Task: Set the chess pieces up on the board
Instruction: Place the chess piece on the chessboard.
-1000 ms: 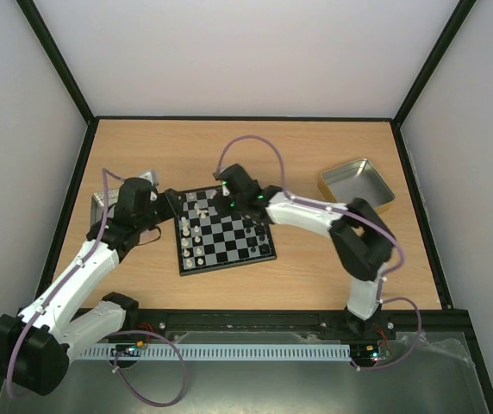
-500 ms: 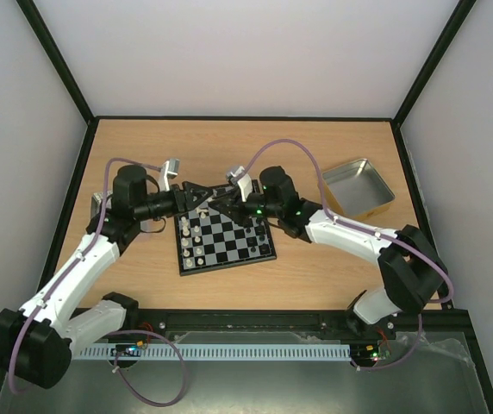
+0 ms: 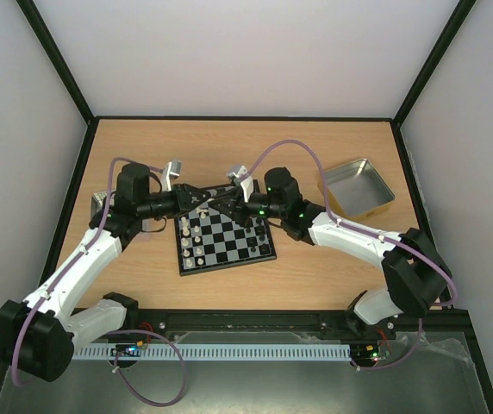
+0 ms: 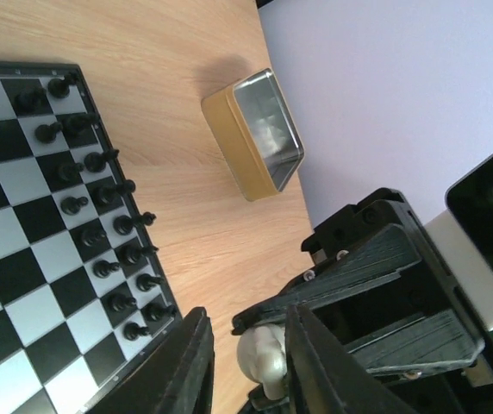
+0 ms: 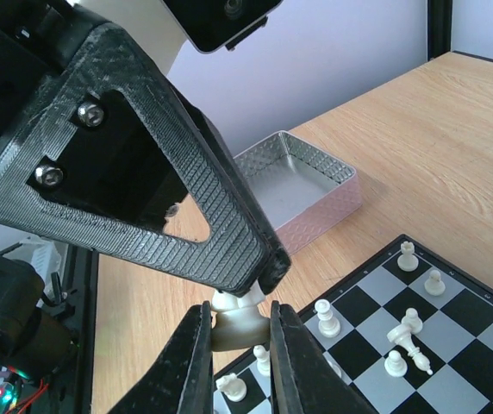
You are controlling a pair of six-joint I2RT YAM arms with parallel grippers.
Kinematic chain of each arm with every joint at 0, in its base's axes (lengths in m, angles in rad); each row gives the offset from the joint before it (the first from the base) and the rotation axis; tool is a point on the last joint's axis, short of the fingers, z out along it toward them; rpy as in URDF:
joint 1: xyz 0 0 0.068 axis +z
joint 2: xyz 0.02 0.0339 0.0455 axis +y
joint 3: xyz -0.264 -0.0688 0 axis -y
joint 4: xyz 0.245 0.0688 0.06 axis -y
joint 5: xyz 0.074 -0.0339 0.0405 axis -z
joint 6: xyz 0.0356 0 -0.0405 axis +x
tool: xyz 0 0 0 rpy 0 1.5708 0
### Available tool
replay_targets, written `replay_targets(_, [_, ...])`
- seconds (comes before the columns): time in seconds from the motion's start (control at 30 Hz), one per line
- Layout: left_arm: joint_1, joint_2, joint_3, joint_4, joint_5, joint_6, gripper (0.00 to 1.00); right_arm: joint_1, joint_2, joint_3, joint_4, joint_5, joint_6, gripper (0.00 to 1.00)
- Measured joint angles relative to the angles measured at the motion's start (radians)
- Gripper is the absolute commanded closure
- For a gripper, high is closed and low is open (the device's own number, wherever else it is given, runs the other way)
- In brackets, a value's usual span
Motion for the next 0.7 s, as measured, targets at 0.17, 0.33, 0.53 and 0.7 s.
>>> replay_targets(0.17, [0.000, 0.005, -0.002, 0.029, 0.035, -0.016, 0.94, 0.000, 0.000, -0.001, 0.000, 0.000, -0.002, 0.84])
replay_targets(0.33, [0.001, 0.023, -0.006, 0.048, 0.054, -0.019, 0.96, 0.000, 0.002, -0.001, -0.002, 0.006, 0.014, 0.53])
replay_targets(0.53, [0.001, 0.044, 0.020, -0.049, -0.062, 0.066, 0.96, 0.000, 0.001, 0.008, -0.050, 0.079, 0.060, 0.36])
replay_targets(0.7, [0.001, 0.069, 0.052, -0.149, -0.373, 0.138, 0.96, 0.000, -0.029, -0.053, -0.053, 0.193, 0.154, 0.35])
